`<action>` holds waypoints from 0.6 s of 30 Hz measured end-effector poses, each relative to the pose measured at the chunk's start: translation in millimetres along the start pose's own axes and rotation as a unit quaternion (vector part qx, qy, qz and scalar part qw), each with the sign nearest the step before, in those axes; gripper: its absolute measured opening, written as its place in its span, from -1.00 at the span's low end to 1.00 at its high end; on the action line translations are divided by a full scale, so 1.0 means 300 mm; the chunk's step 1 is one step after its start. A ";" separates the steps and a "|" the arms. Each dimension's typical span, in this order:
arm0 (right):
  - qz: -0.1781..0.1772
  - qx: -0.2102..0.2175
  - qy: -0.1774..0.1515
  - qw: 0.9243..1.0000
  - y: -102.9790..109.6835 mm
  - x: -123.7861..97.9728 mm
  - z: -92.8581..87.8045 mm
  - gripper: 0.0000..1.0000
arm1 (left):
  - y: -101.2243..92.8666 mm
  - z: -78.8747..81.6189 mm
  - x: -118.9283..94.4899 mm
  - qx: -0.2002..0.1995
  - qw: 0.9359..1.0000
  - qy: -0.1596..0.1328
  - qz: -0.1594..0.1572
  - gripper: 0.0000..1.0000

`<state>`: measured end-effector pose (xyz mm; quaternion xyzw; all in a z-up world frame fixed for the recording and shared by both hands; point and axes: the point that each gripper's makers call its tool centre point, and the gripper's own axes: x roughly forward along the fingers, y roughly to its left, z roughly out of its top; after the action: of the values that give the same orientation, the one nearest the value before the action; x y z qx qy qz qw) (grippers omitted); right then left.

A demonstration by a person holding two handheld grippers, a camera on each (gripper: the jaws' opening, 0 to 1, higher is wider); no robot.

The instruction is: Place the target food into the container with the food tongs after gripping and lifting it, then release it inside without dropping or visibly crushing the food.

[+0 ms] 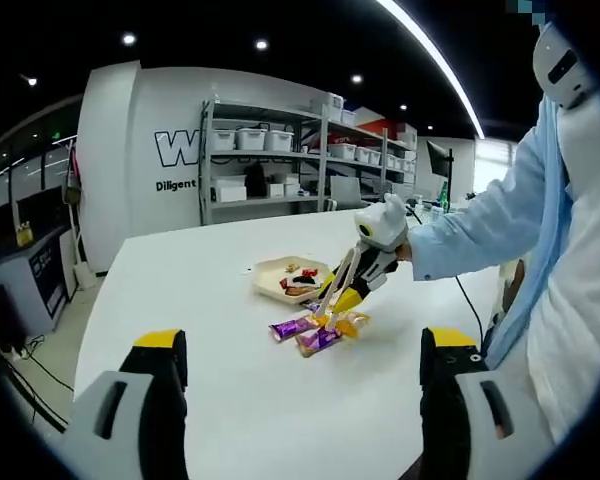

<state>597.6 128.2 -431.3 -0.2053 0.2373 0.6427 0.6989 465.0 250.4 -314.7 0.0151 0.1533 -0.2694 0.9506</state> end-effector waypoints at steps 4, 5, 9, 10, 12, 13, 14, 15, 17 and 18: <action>0.006 -0.006 0.004 1.000 0.005 0.017 -0.001 -0.60 | 0.005 -0.002 -0.012 -0.001 1.000 0.001 0.005 0.88; 0.008 -0.006 0.004 1.000 0.006 0.020 -0.001 -0.60 | 0.006 -0.002 -0.016 -0.001 1.000 0.001 0.006 0.87; 0.015 -0.011 0.008 1.000 0.007 0.033 -0.007 -0.59 | 0.010 -0.001 -0.027 0.000 1.000 0.001 0.010 0.87; 0.016 -0.011 0.009 1.000 0.009 0.035 -0.010 -0.59 | 0.011 0.000 -0.029 0.000 1.000 0.001 0.010 0.87; 0.019 -0.015 0.014 1.000 0.014 0.042 -0.018 -0.59 | 0.014 0.001 -0.032 0.000 1.000 0.001 0.012 0.88; 0.020 -0.017 0.016 1.000 0.016 0.044 -0.021 -0.59 | 0.015 0.001 -0.033 0.000 1.000 0.001 0.013 0.87; 0.022 -0.018 0.017 0.999 0.019 0.046 -0.024 -0.59 | 0.016 0.002 -0.034 0.000 1.000 0.000 0.013 0.88; 0.023 -0.020 0.018 0.999 0.020 0.048 -0.027 -0.59 | 0.017 0.002 -0.035 0.000 1.000 0.000 0.014 0.88; 0.025 -0.026 0.023 0.999 0.025 0.054 -0.033 -0.59 | 0.018 0.002 -0.036 0.000 1.000 0.001 0.014 0.88; 0.025 -0.030 0.026 0.999 0.029 0.058 -0.039 -0.59 | 0.019 0.003 -0.036 0.000 1.000 0.001 0.015 0.88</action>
<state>589.2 136.1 -450.9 -0.2367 0.2416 0.6615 0.6694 459.4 260.7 -311.0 0.0177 0.1540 -0.2554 0.9543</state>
